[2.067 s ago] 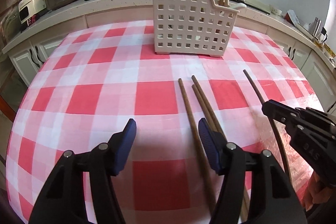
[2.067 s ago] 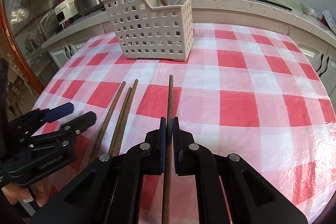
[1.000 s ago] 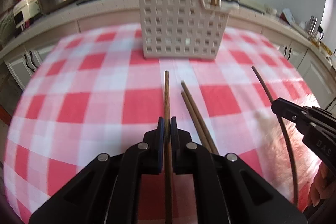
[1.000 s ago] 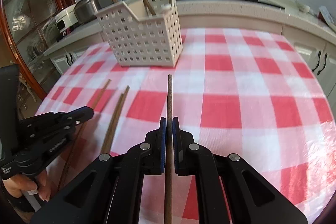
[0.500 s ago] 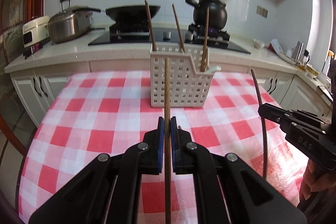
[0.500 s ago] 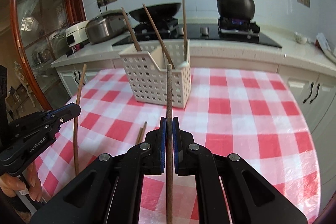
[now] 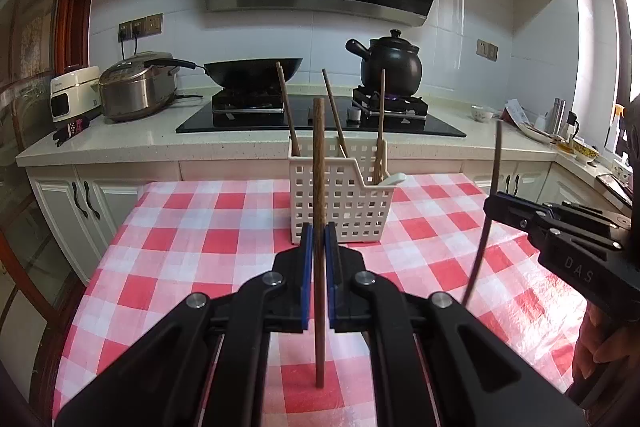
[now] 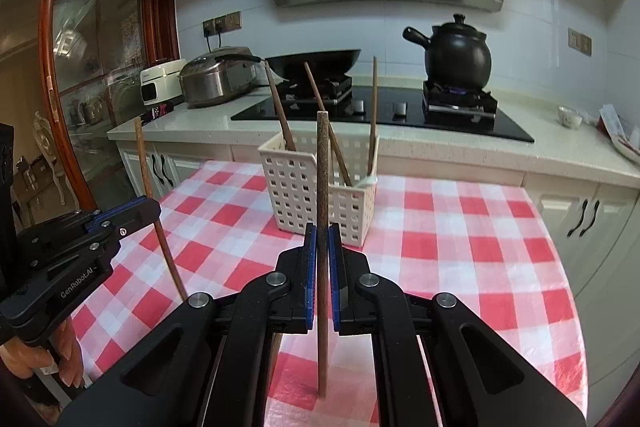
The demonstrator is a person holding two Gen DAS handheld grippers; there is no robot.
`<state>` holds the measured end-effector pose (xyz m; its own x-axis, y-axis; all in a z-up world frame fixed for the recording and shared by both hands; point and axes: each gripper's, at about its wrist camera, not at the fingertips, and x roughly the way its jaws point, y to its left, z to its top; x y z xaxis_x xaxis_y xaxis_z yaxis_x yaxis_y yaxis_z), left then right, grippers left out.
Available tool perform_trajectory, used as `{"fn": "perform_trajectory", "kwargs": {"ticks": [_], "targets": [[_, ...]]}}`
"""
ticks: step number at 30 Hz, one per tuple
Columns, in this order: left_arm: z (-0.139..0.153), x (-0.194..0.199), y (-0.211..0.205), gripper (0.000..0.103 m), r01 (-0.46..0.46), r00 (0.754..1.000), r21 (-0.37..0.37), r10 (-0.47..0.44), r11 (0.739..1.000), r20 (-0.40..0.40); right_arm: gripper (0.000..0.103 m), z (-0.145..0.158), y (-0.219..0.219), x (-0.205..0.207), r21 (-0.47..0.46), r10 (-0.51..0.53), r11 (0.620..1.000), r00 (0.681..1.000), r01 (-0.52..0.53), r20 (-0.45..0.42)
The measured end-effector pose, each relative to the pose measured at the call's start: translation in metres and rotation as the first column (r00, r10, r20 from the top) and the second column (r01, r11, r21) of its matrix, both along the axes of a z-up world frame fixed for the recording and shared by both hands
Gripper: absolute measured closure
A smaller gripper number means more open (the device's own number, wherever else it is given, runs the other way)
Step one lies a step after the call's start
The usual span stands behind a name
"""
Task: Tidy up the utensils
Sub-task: 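Lift both held chopsticks upright and carry them over the white basket, then lower the chopsticks into the basket and open both tools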
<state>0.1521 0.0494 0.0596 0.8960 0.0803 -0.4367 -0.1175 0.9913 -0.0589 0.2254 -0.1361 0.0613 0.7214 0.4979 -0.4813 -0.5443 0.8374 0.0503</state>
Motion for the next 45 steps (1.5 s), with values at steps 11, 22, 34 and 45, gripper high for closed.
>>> {"fn": "perform_trajectory", "kwargs": {"ticks": [11, 22, 34, 45], "targets": [[0.022, 0.012, 0.002, 0.097, 0.001, 0.999, 0.027, -0.002, 1.0, 0.048, 0.097, 0.023, 0.013, 0.009, -0.017, 0.02, 1.0, 0.998, -0.019, 0.062], [0.065, 0.042, 0.008, 0.097, 0.006, 0.992, 0.034, -0.01, 0.999, 0.125, 0.097, 0.063, 0.027, 0.028, -0.029, 0.034, 0.999, 0.99, -0.031, 0.135], [0.125, 0.094, 0.013, 0.097, -0.002, 0.977, 0.06, -0.011, 0.998, 0.211, 0.097, 0.11, 0.038, 0.074, -0.017, 0.025, 1.0, 0.983, -0.022, 0.182], [0.142, 0.151, 0.027, 0.097, -0.023, 0.963, 0.048, 0.01, 0.999, 0.271, 0.097, 0.121, 0.059, 0.12, -0.007, 0.029, 1.0, 0.981, -0.028, 0.192]]}}
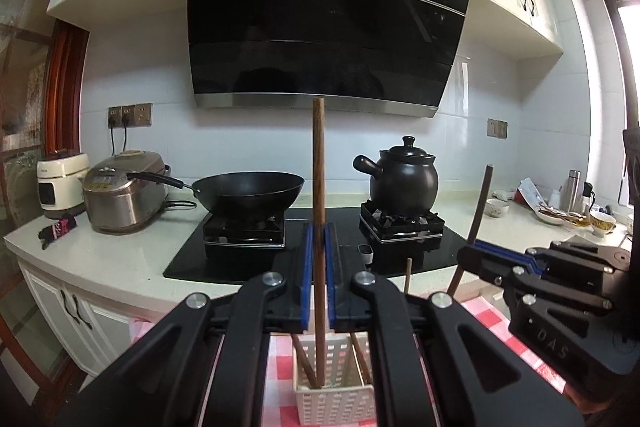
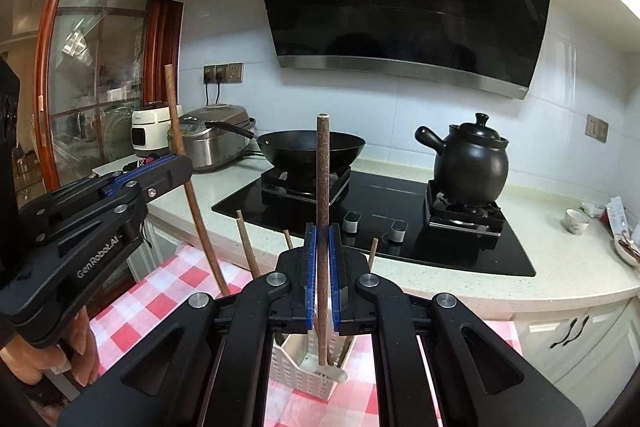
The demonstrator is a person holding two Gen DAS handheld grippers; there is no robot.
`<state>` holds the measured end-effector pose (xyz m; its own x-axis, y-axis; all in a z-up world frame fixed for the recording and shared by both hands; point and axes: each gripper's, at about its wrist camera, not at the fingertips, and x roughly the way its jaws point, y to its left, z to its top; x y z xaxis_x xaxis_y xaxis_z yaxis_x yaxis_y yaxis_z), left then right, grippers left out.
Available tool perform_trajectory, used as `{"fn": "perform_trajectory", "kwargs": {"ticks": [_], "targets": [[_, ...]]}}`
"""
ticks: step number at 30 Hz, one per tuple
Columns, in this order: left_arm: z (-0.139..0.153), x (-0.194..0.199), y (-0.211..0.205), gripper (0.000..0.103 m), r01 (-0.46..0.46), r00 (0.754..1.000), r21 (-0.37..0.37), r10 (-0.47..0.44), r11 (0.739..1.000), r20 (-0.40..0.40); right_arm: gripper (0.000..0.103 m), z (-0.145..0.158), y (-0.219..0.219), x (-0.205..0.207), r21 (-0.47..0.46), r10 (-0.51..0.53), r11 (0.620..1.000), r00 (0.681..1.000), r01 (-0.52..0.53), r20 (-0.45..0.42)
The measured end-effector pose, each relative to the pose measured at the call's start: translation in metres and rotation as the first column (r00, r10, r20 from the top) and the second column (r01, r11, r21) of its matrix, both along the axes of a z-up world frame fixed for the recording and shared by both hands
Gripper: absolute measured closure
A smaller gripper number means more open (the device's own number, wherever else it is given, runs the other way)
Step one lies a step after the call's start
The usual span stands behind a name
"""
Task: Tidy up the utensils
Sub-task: 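Lower the chopsticks into the basket and open both tools, then move both open tools back toward the last chopsticks on the cloth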
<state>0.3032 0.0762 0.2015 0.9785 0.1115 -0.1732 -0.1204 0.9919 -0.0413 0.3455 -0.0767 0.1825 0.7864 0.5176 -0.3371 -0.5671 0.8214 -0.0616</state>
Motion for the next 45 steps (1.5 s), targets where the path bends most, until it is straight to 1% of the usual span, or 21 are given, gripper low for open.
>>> {"fn": "perform_trajectory", "kwargs": {"ticks": [5, 11, 15, 19, 23, 27, 28, 29, 30, 31, 32, 33, 35, 36, 37, 38, 39, 41, 43, 45], "targets": [[-0.022, 0.03, 0.008, 0.097, 0.004, 1.0, -0.021, -0.005, 1.0, -0.031, 0.097, -0.015, 0.008, 0.02, -0.026, -0.001, 1.0, 0.999, 0.0, -0.036], [-0.06, 0.064, 0.021, 0.097, 0.003, 0.994, -0.046, -0.008, 0.999, -0.108, 0.097, -0.042, 0.018, 0.048, -0.067, -0.006, 0.998, 0.994, -0.001, -0.112], [-0.083, 0.074, 0.027, 0.097, 0.005, 0.988, -0.056, -0.014, 0.998, -0.153, 0.097, -0.064, 0.025, 0.064, -0.08, -0.011, 0.997, 0.986, -0.002, -0.168], [-0.104, 0.08, 0.03, 0.097, 0.003, 0.981, -0.067, -0.015, 0.998, -0.191, 0.097, -0.08, 0.028, 0.076, -0.081, -0.024, 0.997, 0.979, 0.007, -0.201], [-0.122, 0.082, 0.032, 0.097, 0.001, 0.975, -0.071, -0.017, 0.998, -0.22, 0.097, -0.088, 0.028, 0.087, -0.068, -0.035, 0.997, 0.975, 0.02, -0.217], [-0.13, 0.082, 0.036, 0.096, -0.012, 0.973, -0.069, -0.004, 0.998, -0.231, 0.096, -0.09, 0.026, 0.092, -0.058, -0.045, 0.998, 0.974, 0.033, -0.223], [-0.13, 0.082, 0.038, 0.094, -0.015, 0.972, -0.069, -0.001, 0.997, -0.234, 0.095, -0.089, 0.025, 0.091, -0.058, -0.049, 0.998, 0.974, 0.037, -0.221], [-0.129, 0.082, 0.039, 0.084, -0.019, 0.971, -0.067, 0.003, 0.998, -0.238, 0.095, -0.089, 0.024, 0.091, -0.059, -0.055, 0.997, 0.974, 0.043, -0.22], [-0.128, 0.081, 0.04, 0.077, -0.02, 0.971, -0.065, 0.004, 0.998, -0.239, 0.092, -0.088, 0.024, 0.09, -0.059, -0.059, 0.997, 0.974, 0.047, -0.218], [-0.125, 0.078, 0.041, 0.064, -0.022, 0.972, -0.067, 0.005, 0.998, -0.233, 0.091, -0.087, 0.022, 0.088, -0.059, -0.062, 0.997, 0.974, 0.05, -0.216], [-0.123, 0.074, 0.043, 0.058, -0.03, 0.974, -0.066, 0.014, 0.997, -0.225, 0.091, -0.085, 0.02, 0.086, -0.057, -0.065, 0.997, 0.975, 0.054, -0.212], [-0.12, 0.072, 0.043, 0.056, -0.04, 0.975, -0.062, 0.025, 0.997, -0.221, 0.091, -0.083, 0.018, 0.084, -0.055, -0.066, 0.997, 0.975, 0.056, -0.21], [-0.113, 0.061, 0.048, 0.046, -0.066, 0.977, -0.06, 0.053, 0.996, -0.206, 0.091, -0.078, 0.012, 0.077, -0.048, -0.071, 0.997, 0.977, 0.063, -0.201], [-0.11, 0.056, 0.049, 0.043, -0.077, 0.978, -0.065, 0.062, 0.995, -0.198, 0.091, -0.076, 0.008, 0.073, -0.045, -0.073, 0.997, 0.977, 0.066, -0.198], [-0.106, 0.05, 0.052, 0.035, -0.089, 0.979, -0.069, 0.074, 0.994, -0.19, 0.09, -0.074, 0.004, 0.068, -0.043, -0.075, 0.997, 0.978, 0.068, -0.195], [-0.103, 0.041, 0.054, 0.027, -0.109, 0.98, -0.067, 0.095, 0.992, -0.176, 0.086, -0.073, 0.001, 0.065, -0.042, -0.078, 0.997, 0.978, 0.071, -0.192], [-0.1, 0.034, 0.055, 0.025, -0.12, 0.98, -0.062, 0.108, 0.991, -0.167, 0.076, -0.072, -0.004, 0.058, -0.04, -0.08, 0.996, 0.979, 0.073, -0.189], [-0.096, 0.017, 0.055, 0.018, -0.131, 0.981, -0.044, 0.123, 0.99, -0.15, 0.069, -0.071, -0.012, 0.046, -0.032, -0.079, 0.997, 0.979, 0.074, -0.186], [-0.094, -0.003, 0.052, 0.014, -0.144, 0.979, -0.008, 0.142, 0.99, -0.144, 0.069, -0.072, -0.018, 0.033, -0.031, -0.076, 0.997, 0.98, 0.072, -0.181], [-0.096, -0.02, 0.048, 0.011, -0.151, 0.976, 0.015, 0.151, 0.988, -0.155, 0.069, -0.076, -0.027, 0.017, -0.025, -0.071, 0.997, 0.98, 0.068, -0.184]]}}
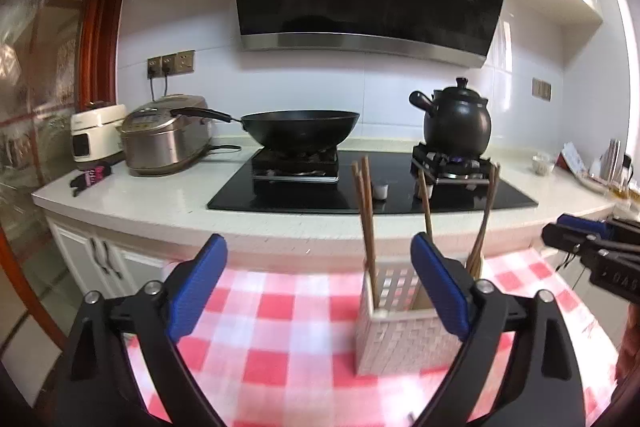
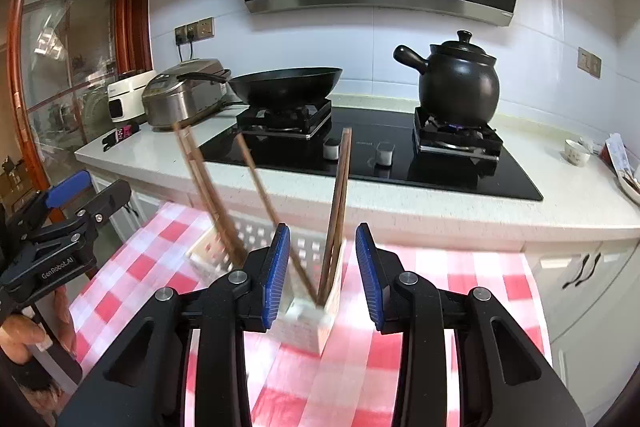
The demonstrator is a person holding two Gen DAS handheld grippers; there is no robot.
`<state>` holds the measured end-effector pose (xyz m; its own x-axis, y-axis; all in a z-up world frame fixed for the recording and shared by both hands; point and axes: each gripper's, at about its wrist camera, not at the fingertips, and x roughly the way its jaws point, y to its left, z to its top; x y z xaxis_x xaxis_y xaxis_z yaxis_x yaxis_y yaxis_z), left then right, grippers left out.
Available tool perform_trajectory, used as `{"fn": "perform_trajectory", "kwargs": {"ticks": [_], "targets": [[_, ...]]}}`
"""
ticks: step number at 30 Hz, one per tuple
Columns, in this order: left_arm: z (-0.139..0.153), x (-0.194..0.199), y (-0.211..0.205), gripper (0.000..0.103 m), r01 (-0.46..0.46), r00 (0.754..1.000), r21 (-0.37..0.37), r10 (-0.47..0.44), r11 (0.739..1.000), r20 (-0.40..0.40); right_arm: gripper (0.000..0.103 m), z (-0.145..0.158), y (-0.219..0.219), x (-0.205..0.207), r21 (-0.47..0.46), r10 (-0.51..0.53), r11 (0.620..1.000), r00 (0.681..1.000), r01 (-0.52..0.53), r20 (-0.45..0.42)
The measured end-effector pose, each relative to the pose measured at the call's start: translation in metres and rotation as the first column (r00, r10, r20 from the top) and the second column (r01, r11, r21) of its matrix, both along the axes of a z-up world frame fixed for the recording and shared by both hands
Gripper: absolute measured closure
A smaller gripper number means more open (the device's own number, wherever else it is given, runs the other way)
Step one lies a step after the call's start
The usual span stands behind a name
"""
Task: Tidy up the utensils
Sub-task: 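Move both open tools back toward the last chopsticks on the cloth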
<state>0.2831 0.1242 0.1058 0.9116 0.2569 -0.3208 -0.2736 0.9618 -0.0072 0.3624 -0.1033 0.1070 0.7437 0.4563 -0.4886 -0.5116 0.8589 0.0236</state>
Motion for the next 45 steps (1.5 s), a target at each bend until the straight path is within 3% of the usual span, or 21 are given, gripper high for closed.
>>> {"fn": "perform_trajectory", "kwargs": {"ticks": [5, 17, 25, 33, 45], "targets": [[-0.018, -0.04, -0.009, 0.005, 0.007, 0.998, -0.002, -0.007, 1.0, -0.059, 0.066, -0.02, -0.015, -0.031, 0.022, 0.009, 1.0, 0.999, -0.008, -0.035], [-0.102, -0.101, -0.021, 0.005, 0.011, 0.98, -0.155, -0.041, 0.988, -0.193, 0.066, -0.107, -0.01, -0.088, -0.013, 0.041, 0.999, 0.984, -0.044, -0.172], [-0.137, -0.114, -0.014, 0.005, -0.027, 0.967, -0.13, -0.008, 0.991, -0.254, 0.07, -0.161, 0.011, -0.093, -0.057, 0.051, 0.996, 0.959, -0.07, -0.28], [-0.152, -0.122, 0.002, 0.005, -0.051, 0.962, -0.152, 0.007, 0.987, -0.274, 0.084, -0.18, 0.034, -0.092, -0.099, 0.063, 0.99, 0.942, -0.101, -0.33], [-0.16, -0.124, 0.007, 0.005, -0.029, 0.961, -0.156, -0.015, 0.987, -0.277, 0.087, -0.189, 0.053, -0.09, -0.159, 0.034, 0.983, 0.938, -0.094, -0.344]]}}
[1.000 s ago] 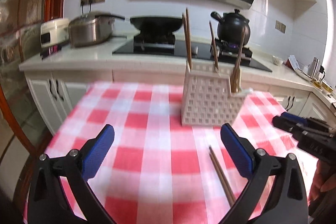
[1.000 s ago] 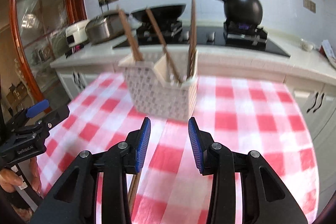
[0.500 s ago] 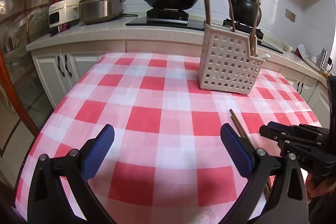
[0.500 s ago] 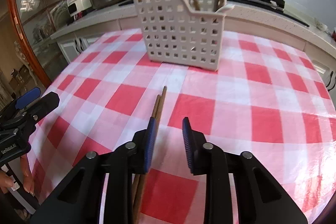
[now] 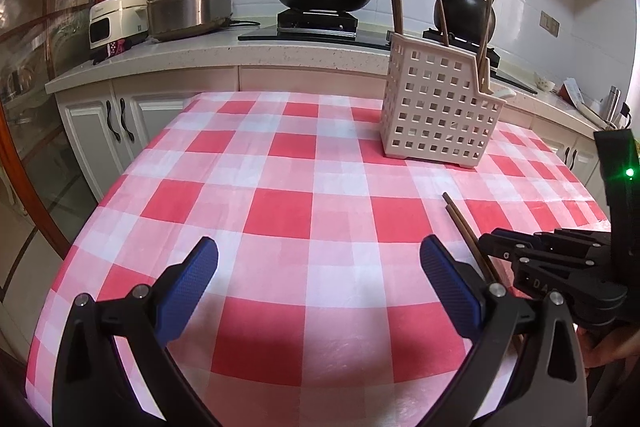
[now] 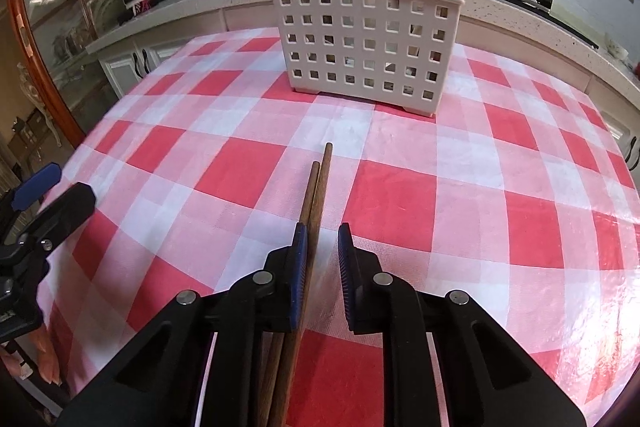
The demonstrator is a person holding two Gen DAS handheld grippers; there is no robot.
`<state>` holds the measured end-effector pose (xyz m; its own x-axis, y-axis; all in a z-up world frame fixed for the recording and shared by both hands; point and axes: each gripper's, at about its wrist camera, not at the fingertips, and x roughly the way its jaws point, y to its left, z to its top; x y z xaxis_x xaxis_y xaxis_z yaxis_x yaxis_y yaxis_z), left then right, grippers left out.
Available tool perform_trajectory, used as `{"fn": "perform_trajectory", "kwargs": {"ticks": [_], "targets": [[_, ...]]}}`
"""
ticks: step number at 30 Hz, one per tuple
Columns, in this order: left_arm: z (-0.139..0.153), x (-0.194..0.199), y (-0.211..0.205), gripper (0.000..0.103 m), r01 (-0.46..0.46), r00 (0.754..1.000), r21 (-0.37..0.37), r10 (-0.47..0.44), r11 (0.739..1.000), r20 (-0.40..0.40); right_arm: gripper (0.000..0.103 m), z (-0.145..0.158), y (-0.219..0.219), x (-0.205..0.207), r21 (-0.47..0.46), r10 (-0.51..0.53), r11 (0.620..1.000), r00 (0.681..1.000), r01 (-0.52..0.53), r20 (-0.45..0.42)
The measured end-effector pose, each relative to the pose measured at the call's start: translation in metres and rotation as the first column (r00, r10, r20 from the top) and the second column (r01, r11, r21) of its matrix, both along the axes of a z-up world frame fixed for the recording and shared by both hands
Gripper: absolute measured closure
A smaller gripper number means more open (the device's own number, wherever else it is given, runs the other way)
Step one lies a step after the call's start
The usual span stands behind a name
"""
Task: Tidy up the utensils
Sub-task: 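Move both open tools back toward the last chopsticks on the cloth, then close the right tool on a chopstick while the left tool closes on the other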
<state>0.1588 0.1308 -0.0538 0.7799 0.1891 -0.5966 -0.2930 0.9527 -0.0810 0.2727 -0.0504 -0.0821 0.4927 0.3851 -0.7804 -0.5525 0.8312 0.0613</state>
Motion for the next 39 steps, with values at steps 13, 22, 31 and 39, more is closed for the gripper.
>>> {"fn": "perform_trajectory", "kwargs": {"ticks": [13, 22, 31, 39], "targets": [[-0.003, -0.005, 0.008, 0.005, 0.004, 1.0, -0.022, -0.004, 1.0, -0.002, 0.095, -0.004, 0.015, 0.004, -0.081, 0.003, 0.997, 1.0, -0.001, 0.028], [-0.005, 0.009, -0.021, 0.005, 0.04, 0.998, -0.054, -0.042, 0.998, -0.041, 0.097, 0.005, -0.026, 0.006, -0.019, -0.041, 0.999, 0.998, 0.042, 0.038], [-0.018, 0.048, -0.091, 0.032, 0.084, 0.985, -0.048, -0.09, 0.995, -0.15, 0.097, 0.021, -0.096, 0.008, 0.083, -0.106, 0.991, 0.994, 0.102, 0.04], [-0.03, 0.074, -0.115, 0.05, 0.043, 0.976, -0.044, -0.052, 0.998, -0.213, 0.097, 0.023, -0.124, 0.003, 0.135, -0.08, 0.988, 0.996, 0.074, 0.04]]}}
